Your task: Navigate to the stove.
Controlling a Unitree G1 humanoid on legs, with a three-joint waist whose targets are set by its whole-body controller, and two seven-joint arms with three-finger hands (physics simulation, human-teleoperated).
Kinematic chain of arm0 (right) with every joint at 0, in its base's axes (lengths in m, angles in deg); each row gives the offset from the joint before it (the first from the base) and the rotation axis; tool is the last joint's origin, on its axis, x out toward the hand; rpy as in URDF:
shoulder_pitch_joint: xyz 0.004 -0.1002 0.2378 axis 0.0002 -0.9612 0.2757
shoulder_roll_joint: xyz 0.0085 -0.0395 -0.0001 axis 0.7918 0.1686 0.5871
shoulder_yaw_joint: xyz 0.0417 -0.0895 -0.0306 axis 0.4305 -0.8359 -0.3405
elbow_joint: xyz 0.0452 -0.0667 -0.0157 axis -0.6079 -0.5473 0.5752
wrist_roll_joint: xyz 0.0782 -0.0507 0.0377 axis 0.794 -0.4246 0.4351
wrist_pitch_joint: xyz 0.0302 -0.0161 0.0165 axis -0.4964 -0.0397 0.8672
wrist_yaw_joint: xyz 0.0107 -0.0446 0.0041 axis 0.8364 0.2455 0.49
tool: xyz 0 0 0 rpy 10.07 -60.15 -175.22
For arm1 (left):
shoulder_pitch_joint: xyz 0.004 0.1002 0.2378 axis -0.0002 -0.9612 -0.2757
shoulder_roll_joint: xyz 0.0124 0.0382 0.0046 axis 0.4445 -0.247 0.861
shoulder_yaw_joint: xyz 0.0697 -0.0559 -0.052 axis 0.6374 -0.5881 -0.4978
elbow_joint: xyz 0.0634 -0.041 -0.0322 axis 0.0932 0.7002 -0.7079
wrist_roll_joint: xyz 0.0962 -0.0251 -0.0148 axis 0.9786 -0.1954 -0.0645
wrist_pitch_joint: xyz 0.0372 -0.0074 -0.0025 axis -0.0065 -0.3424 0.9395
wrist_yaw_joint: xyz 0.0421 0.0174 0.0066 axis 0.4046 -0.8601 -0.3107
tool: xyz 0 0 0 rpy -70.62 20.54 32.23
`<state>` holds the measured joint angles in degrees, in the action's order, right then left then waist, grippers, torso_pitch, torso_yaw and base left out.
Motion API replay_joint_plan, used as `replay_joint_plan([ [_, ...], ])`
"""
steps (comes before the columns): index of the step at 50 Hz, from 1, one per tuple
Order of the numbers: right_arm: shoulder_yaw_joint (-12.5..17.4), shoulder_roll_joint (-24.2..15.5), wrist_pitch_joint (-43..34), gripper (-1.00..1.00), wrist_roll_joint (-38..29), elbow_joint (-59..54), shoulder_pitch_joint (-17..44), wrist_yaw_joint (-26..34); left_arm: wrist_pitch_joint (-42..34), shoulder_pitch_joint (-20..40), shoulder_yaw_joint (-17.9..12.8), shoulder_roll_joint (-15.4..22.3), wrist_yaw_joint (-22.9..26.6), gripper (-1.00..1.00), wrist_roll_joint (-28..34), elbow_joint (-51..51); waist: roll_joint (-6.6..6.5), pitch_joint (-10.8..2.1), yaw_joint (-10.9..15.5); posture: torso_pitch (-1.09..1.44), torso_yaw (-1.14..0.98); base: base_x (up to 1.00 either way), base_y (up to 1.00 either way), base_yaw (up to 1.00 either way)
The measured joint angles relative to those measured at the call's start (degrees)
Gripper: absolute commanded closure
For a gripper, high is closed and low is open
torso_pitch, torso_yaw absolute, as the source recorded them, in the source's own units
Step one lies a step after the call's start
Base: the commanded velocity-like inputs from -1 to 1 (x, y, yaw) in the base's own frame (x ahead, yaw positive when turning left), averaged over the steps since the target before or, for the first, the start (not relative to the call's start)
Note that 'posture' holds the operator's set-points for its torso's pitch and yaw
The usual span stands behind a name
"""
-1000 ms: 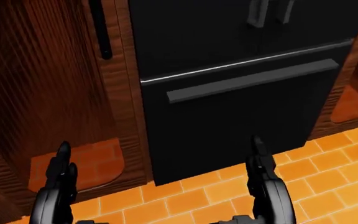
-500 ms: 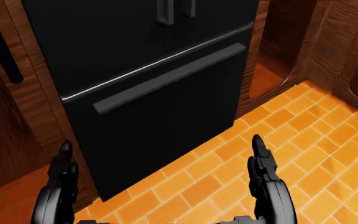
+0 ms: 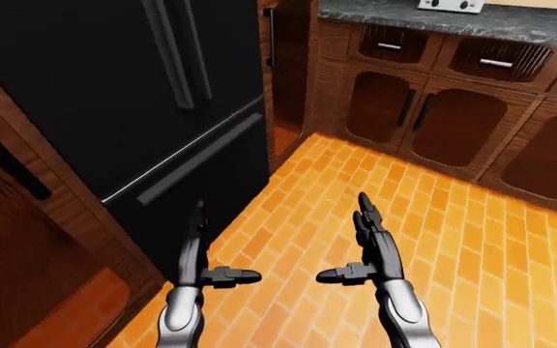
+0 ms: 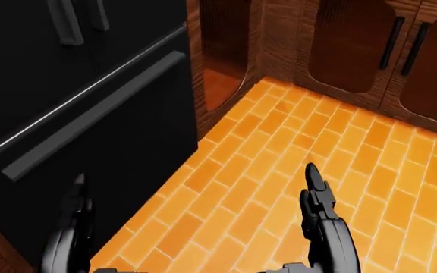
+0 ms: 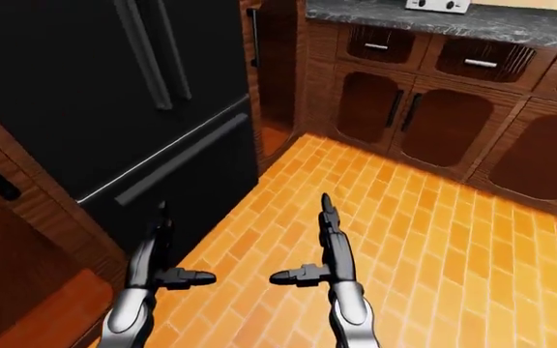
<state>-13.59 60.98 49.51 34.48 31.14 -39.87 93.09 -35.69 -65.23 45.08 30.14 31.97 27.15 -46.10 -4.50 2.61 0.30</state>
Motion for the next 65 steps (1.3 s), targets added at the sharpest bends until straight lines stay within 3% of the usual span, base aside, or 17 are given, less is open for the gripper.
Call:
replay_joint_plan([
  [3,0.3,-0.1,0.0,-1.00,0.0,-0.5,-0.1,0.2,0.2,0.0,0.0,0.0,-0.1,-1.00,0.1,0.5,1.23,-0.55,-0.2,0.00,0.00,-0.02,0.00,-0.63],
  [11,0.5,-0.2,0.7,-1.00,0.1,0.5,0.4,0.0,0.1,-0.2,0.5,-0.1,0.0,-1.00,0.3,-0.8,8.00,-1.07,-0.1,0.00,0.00,-0.02,0.00,-0.63],
  [12,0.7,-0.5,0.7,-1.00,0.1,0.6,0.4,0.0,0.1,-0.1,0.7,-0.4,0.0,-1.00,0.4,-1.1,8.24,-1.44,-0.6,0.00,0.00,-0.02,0.00,-0.62],
  [13,1.2,-0.8,0.6,-1.00,0.1,0.4,0.4,0.0,0.2,0.1,1.1,-0.8,0.0,-1.00,0.4,-0.9,7.43,-1.28,-1.2,0.00,0.00,-0.02,0.00,-0.62],
  [17,2.1,-0.8,-0.3,-1.00,0.0,0.1,-0.6,-0.6,0.1,-0.2,2.1,-0.9,0.6,-1.00,0.5,0.1,6.18,-1.30,-2.3,0.00,0.00,-0.02,0.00,-0.62],
  [22,1.4,-0.7,0.1,-1.00,0.0,0.4,-0.3,-0.3,0.4,-0.1,1.3,-0.6,0.3,-1.00,0.5,-0.4,2.93,0.26,-1.2,0.00,0.00,-0.02,0.00,-0.63],
  [26,1.2,-0.4,0.5,-1.00,0.1,0.1,0.4,-0.2,0.8,0.1,1.1,-0.4,0.1,-1.00,0.5,-0.4,-0.41,-0.22,-0.4,0.00,0.00,-0.02,0.00,-0.63],
  [31,0.0,0.0,-0.1,-1.00,0.1,-0.4,-0.2,0.2,0.3,-0.4,0.0,0.0,-0.3,-1.00,0.6,0.4,0.68,-0.51,-0.1,0.00,0.00,-0.02,0.00,-0.63],
  [38,0.7,-0.2,0.6,-1.00,0.1,0.3,0.4,0.0,0.3,-0.1,0.6,-0.1,-0.1,-1.00,0.6,-0.6,6.11,-0.70,0.2,0.00,0.00,-0.01,0.00,-0.63],
  [40,0.6,-0.2,0.8,-1.00,0.1,0.3,0.4,0.1,0.6,0.1,0.5,-0.1,-0.1,-1.00,0.7,-0.4,8.23,-1.20,-0.2,0.00,0.00,-0.01,0.00,-0.63],
  [45,2.2,-0.9,0.3,-1.00,0.1,-0.9,-0.1,-0.5,0.5,0.0,2.2,-0.9,0.4,-1.00,0.8,0.5,6.94,-1.57,-2.4,0.00,0.00,-0.01,0.00,-0.63],
  [52,1.3,-0.6,0.1,-1.00,0.0,0.2,-0.1,-0.4,0.4,-0.2,1.4,-0.6,0.2,-1.00,0.9,-0.9,2.24,0.33,-1.1,0.00,0.00,-0.02,0.00,-0.63],
  [55,1.2,-0.4,0.3,-1.00,0.0,0.3,0.3,-0.4,0.6,-0.1,1.2,-0.4,0.1,-1.00,0.9,-0.8,-0.43,-0.25,-0.4,0.00,0.00,-0.02,0.00,-0.62],
  [59,0.3,-0.2,0.0,-1.00,-0.7,-0.7,-0.2,-0.6,0.3,0.0,0.6,-0.1,0.0,-1.00,0.8,0.3,0.44,-0.46,0.0,0.00,0.00,-0.01,0.00,-0.15],
  [65,-0.2,-0.3,0.8,-1.00,-2.6,0.3,0.6,-0.8,0.8,-0.1,0.6,-0.1,0.0,-1.00,0.9,-0.5,5.54,-0.35,0.6,0.00,0.00,0.00,0.00,0.00],
])
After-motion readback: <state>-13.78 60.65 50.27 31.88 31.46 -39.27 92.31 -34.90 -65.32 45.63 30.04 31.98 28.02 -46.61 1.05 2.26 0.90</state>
